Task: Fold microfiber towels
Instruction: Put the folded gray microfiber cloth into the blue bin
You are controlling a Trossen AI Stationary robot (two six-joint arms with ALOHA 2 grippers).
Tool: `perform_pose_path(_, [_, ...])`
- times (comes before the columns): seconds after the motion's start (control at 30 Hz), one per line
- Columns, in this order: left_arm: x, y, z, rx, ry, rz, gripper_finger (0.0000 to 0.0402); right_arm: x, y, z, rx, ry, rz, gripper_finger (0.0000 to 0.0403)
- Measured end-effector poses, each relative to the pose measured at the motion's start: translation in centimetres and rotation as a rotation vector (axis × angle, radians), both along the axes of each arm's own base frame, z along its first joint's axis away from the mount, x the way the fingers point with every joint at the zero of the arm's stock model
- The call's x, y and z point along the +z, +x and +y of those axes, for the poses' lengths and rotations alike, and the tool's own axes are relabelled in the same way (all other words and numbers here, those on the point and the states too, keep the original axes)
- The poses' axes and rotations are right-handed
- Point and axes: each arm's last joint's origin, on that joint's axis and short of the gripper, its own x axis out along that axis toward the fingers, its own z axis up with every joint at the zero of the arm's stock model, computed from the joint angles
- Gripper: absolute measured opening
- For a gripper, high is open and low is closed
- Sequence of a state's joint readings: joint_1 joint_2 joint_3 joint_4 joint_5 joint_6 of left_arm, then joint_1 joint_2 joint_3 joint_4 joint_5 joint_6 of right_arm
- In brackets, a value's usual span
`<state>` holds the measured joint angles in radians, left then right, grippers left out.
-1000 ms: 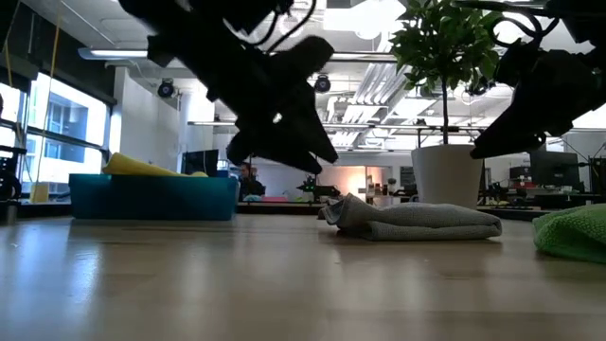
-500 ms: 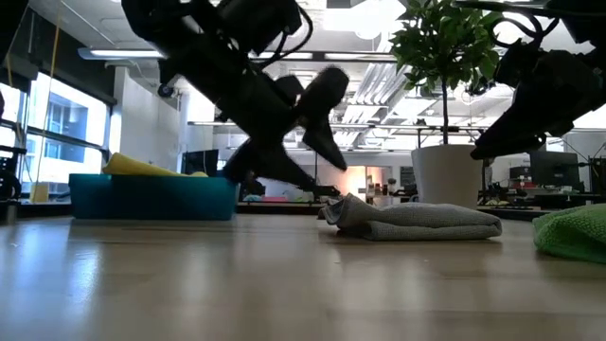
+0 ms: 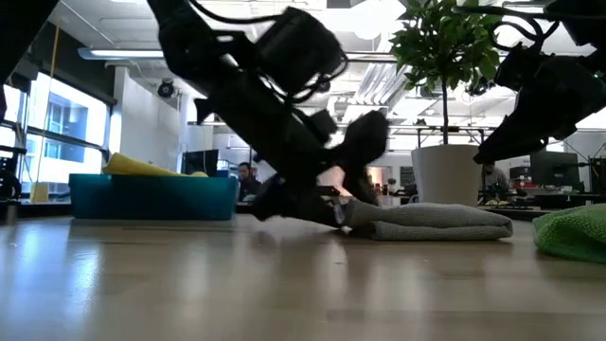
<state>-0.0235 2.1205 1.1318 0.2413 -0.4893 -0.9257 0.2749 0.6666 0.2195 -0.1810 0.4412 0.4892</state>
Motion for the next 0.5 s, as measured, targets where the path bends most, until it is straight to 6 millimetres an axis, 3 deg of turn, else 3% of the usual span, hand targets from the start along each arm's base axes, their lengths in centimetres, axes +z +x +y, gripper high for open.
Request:
perform_pose_path(0.27, [-0.56, 1.01, 0.04, -0.083, 0.139, 0.085, 0.0244, -0.16, -0.11, -0.03, 0.000, -0.006, 0.020, 0.0209])
perform_pose_path(0.37, [-0.63, 1.00, 0.29, -0.123, 0.182, 0.121, 0.0211, -0.19, -0.13, -0.04, 0.000, -0.007, 0.024, 0.0209])
perform_pose_path(0.5, [-0.71, 1.00, 0.69, -0.177, 0.180, 0.145, 0.0138, -0.20, -0.14, -0.04, 0.000, -0.007, 0.025, 0.0209])
